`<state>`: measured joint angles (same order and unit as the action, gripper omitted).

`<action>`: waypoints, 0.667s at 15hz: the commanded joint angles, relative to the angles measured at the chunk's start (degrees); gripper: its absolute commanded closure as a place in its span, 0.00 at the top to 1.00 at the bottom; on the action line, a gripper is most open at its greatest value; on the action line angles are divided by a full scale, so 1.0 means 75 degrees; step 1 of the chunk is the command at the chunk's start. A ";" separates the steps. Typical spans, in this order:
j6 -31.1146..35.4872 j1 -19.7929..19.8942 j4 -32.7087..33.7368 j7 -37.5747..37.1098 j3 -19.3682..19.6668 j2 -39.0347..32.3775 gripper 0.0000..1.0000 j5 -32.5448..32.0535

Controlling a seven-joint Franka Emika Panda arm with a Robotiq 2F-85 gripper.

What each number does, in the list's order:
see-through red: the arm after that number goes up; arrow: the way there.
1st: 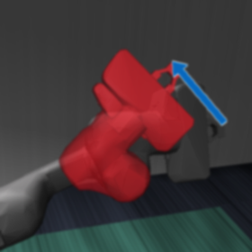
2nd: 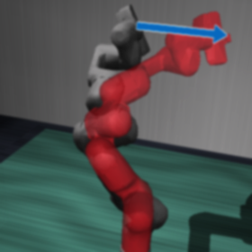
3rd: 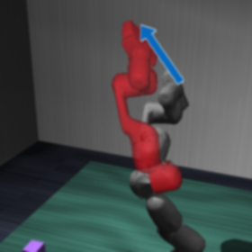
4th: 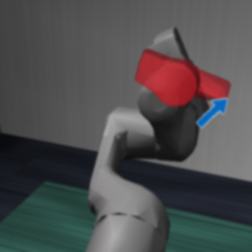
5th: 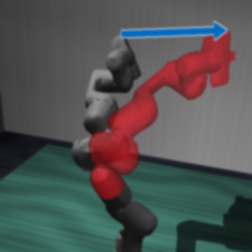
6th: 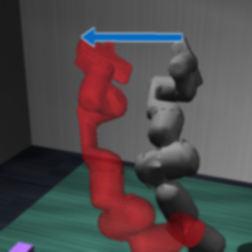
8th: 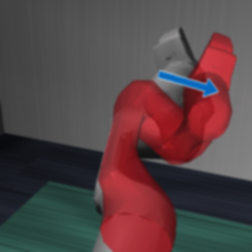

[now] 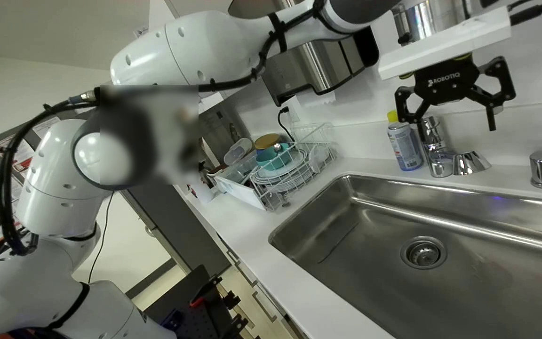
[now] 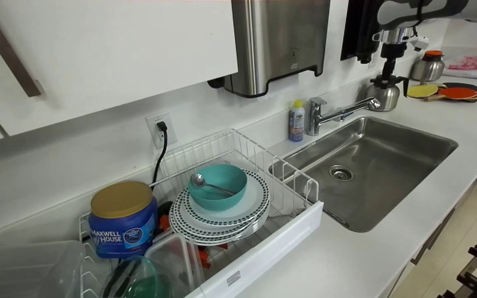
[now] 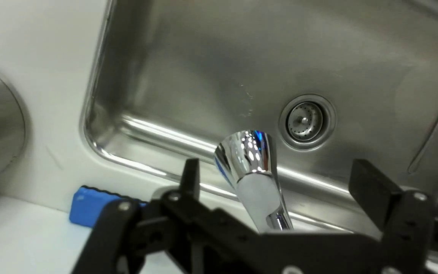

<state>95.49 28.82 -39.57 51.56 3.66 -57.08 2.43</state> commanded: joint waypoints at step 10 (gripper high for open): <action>-0.0001 -0.0514 -0.3022 -0.4656 0.0043 0.2300 1.00 0.0230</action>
<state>91.90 25.29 -50.90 20.03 3.84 -46.95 2.82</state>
